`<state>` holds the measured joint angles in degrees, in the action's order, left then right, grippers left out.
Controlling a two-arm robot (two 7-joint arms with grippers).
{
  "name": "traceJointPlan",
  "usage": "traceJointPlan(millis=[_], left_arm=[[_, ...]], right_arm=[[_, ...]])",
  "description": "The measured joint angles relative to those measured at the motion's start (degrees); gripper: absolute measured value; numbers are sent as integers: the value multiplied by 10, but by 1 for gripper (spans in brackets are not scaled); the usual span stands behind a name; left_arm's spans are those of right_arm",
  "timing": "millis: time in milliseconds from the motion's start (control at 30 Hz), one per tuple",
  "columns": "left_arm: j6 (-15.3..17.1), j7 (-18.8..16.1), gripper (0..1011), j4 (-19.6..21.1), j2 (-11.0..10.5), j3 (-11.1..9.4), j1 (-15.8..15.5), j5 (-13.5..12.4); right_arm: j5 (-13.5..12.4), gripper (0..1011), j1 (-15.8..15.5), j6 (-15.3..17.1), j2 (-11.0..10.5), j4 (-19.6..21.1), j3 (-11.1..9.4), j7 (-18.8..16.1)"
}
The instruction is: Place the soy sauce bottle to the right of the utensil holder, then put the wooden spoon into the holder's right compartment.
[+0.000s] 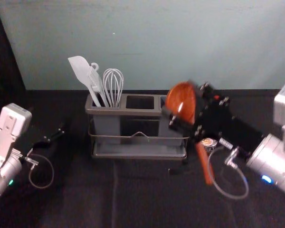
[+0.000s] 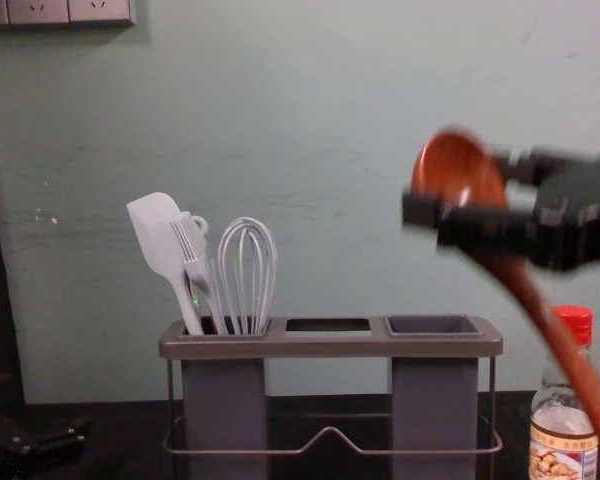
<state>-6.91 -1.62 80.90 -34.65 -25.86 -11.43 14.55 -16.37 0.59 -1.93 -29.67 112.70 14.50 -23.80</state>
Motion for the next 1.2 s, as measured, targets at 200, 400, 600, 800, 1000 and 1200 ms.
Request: traceJointPlan(millis=[200, 400, 600, 800, 1000, 1200], left_arm=[[0, 0, 1012, 0, 0, 0, 0, 0], [0, 0, 1011, 0, 0, 0, 0, 0], [0, 0, 1011, 0, 0, 0, 0, 0], [0, 0, 1011, 0, 0, 0, 0, 0], [0, 0, 1012, 0, 0, 0, 0, 0], [0, 0, 1011, 0, 0, 0, 0, 0]], right_arm=[[2, 841, 41, -14, 24, -9, -9, 21], [5, 841, 101, 3, 48, -42, -2, 28], [14, 840, 181, 40, 77, -106, 19, 35], [27, 841, 254, 73, 104, -181, 41, 40], [38, 841, 302, 85, 127, -245, 61, 41], [43, 841, 323, 79, 141, -286, 72, 37]])
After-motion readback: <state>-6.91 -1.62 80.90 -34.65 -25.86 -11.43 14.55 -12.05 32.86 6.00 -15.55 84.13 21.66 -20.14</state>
